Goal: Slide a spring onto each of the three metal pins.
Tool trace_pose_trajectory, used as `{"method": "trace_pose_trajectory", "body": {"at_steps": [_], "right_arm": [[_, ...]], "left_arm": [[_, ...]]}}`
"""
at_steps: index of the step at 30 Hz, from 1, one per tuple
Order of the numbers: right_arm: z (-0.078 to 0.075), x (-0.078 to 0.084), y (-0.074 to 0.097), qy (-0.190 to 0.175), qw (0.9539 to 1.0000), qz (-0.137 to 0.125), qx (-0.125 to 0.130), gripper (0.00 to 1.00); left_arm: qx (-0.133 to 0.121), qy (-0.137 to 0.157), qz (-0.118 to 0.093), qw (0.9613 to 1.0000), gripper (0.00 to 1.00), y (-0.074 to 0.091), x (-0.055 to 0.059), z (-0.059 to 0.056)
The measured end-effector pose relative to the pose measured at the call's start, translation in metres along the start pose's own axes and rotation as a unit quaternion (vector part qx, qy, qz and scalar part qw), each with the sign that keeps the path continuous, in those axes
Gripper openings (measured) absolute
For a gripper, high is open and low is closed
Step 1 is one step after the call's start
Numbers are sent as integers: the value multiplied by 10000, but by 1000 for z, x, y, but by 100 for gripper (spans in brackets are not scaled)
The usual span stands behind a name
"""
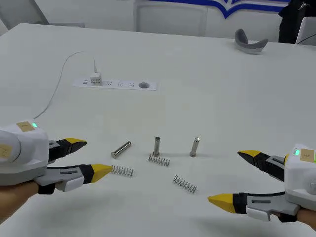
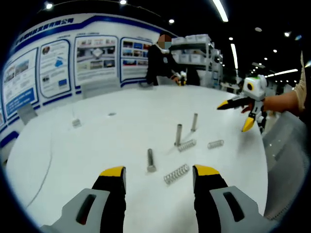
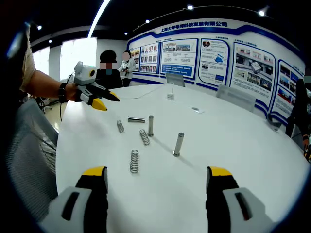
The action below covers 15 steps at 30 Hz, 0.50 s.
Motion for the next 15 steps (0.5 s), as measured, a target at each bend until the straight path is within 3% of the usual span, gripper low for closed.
{"method": "trace_pose_trajectory", "body": {"at_steps": [15], "right_arm": [[1,1,1,-2,10000,17,-5,85]], "left_arm": [[-99,-21,83,9999,51,-29,-12,15]]}}
Point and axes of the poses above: the centre of the closed fingertips' face, and the gripper's own axes: y roughly backward along the fingers, z roughly to its left, x roughly out of its underside, the point moved 2 cm from there along y, roughly backward along the fingers, and after that the axes turned 8 degrees about -z, right-handed, at the moved point
